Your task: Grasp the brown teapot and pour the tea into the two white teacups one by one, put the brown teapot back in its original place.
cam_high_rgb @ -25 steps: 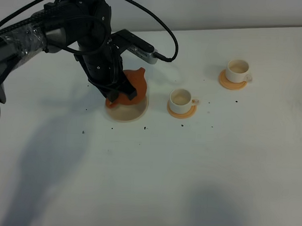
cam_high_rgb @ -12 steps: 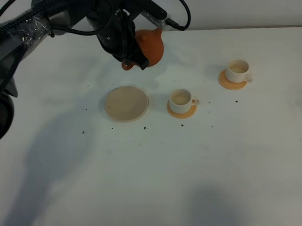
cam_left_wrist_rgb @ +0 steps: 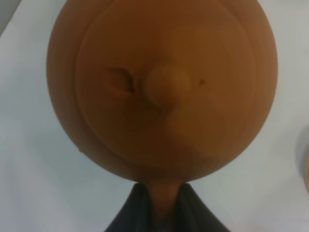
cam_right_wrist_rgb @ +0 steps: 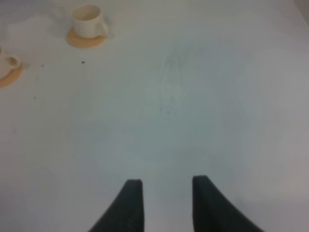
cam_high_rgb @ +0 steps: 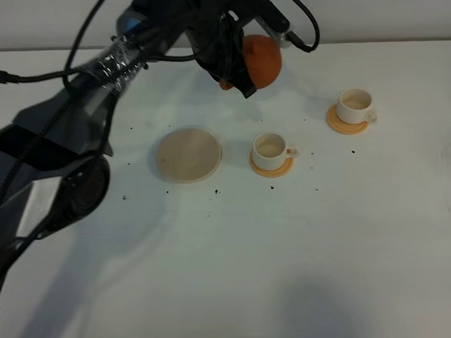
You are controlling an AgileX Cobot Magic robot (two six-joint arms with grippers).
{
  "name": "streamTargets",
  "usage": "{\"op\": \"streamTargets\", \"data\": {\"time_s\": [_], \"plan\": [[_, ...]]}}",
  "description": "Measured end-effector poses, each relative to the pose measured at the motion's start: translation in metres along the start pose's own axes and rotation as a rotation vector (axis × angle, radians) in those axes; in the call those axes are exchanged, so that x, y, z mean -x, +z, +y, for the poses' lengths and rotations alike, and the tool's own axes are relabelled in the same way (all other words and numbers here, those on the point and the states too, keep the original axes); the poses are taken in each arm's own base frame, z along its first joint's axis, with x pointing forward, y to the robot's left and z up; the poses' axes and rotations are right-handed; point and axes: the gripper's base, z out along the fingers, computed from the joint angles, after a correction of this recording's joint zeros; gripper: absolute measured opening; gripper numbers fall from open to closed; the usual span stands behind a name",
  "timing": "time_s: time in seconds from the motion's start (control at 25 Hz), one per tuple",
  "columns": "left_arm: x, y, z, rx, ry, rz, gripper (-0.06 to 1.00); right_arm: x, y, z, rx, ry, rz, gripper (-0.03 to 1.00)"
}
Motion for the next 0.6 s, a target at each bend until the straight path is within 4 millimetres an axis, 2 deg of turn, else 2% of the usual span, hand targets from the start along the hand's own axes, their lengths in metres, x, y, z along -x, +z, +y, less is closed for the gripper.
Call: {"op": "streamTargets", "data": {"time_s": [0.24,0.6], "plan": [[0.006,0.025,-0.013,-0.007,0.040,-0.009,0.11,0.000,0.000,0.000,0.000,0.000,0.000,0.24],[0.019,0.026,-0.025,0.013,0.080,-0.071,0.11,0.000,0.000,0.000,0.000,0.000,0.000,0.24]]}}
